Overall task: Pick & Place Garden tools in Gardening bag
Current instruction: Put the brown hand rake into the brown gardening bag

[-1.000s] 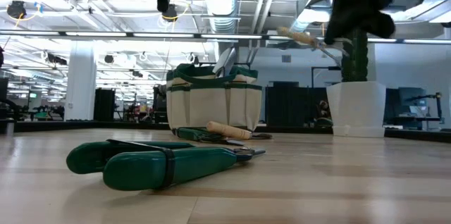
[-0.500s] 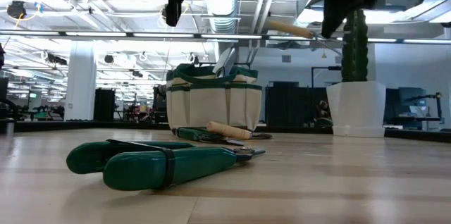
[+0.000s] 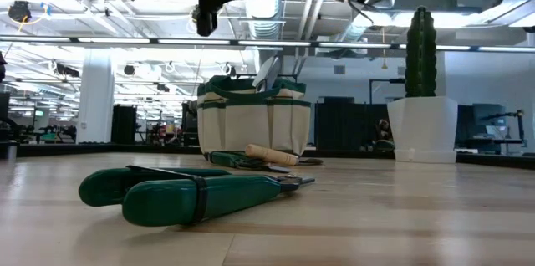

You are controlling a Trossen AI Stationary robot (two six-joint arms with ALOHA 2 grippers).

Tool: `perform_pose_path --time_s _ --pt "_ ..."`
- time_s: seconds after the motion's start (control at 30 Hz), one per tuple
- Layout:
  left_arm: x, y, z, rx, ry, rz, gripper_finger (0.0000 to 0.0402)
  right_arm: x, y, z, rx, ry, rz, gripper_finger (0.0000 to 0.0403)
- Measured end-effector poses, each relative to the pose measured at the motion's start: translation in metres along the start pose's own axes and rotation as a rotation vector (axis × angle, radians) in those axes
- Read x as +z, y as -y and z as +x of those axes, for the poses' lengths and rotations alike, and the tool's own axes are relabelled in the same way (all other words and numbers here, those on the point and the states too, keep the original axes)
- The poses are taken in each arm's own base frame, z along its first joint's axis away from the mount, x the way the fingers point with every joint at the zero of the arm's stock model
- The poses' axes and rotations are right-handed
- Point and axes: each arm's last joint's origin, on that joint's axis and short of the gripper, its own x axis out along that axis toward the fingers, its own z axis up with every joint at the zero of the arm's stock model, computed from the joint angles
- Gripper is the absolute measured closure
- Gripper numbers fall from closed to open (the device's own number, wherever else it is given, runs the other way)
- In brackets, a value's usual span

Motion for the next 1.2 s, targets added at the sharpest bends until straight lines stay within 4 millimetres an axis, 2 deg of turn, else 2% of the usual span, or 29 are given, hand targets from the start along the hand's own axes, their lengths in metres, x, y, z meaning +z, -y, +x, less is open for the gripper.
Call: perform_pose_path --time_s 0.3,0.6,0.7,0.9,1.0,1.2 --pt "0.005 -0.002 -0.003 -0.089 -0.086 -0.238 0.0212 0.008 -0.004 -0.01 -0.013 0.09 -0.222 0.0403" --pt "0.015 -0.009 -0.004 -0.139 -0.135 -0.466 0.0207 0.017 -0.009 -0.014 -0.041 0.179 -0.413 0.0403" --pt "0.02 -0.006 0.003 -0.156 -0.152 -0.469 0.021 0.019 -0.01 -0.014 -0.047 0.196 -0.443 0.0403" --pt "0.034 0.004 0.029 -0.224 -0.237 -0.486 0.0211 0.021 -0.01 -0.014 -0.071 0.207 -0.525 0.0403" --pt "0.035 0.002 0.042 -0.246 -0.332 -0.551 0.0211 0.02 -0.009 -0.014 -0.094 0.201 -0.588 0.0403" --pt "0.027 -0.01 0.054 -0.227 -0.457 -0.678 0.0211 0.02 -0.008 -0.014 -0.124 0.191 -0.67 0.0403"
